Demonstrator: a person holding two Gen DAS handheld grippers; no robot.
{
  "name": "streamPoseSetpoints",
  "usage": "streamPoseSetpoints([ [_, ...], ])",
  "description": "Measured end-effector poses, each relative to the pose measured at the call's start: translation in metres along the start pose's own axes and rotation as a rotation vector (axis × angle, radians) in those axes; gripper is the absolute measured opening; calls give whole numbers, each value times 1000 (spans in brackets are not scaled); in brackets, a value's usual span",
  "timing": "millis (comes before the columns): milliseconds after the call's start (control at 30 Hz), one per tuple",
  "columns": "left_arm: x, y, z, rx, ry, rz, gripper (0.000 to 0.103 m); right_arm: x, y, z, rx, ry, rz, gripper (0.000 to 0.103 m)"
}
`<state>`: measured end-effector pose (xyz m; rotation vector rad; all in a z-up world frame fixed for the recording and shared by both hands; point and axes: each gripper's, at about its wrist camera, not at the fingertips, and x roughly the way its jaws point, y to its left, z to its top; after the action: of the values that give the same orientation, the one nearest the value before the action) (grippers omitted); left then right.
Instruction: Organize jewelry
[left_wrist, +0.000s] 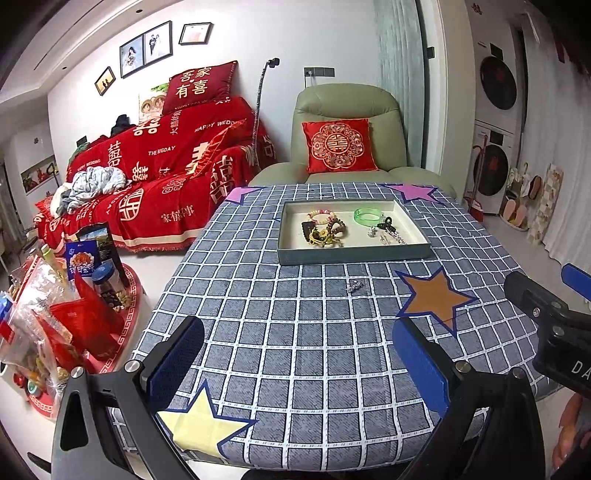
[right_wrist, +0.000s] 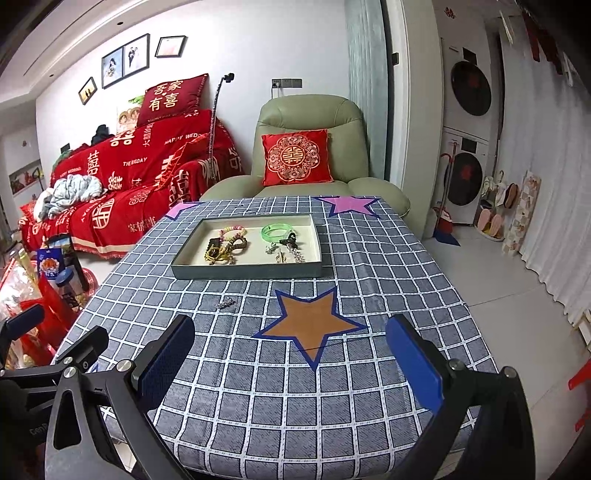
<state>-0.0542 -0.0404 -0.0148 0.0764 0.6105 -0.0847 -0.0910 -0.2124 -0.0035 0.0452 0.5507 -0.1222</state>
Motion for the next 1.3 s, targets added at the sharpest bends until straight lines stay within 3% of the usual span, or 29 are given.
streamPoseSetpoints([
  [1300,-1,6,1,-3,-1,14,103,-2,-1,0,0,2,9,103],
])
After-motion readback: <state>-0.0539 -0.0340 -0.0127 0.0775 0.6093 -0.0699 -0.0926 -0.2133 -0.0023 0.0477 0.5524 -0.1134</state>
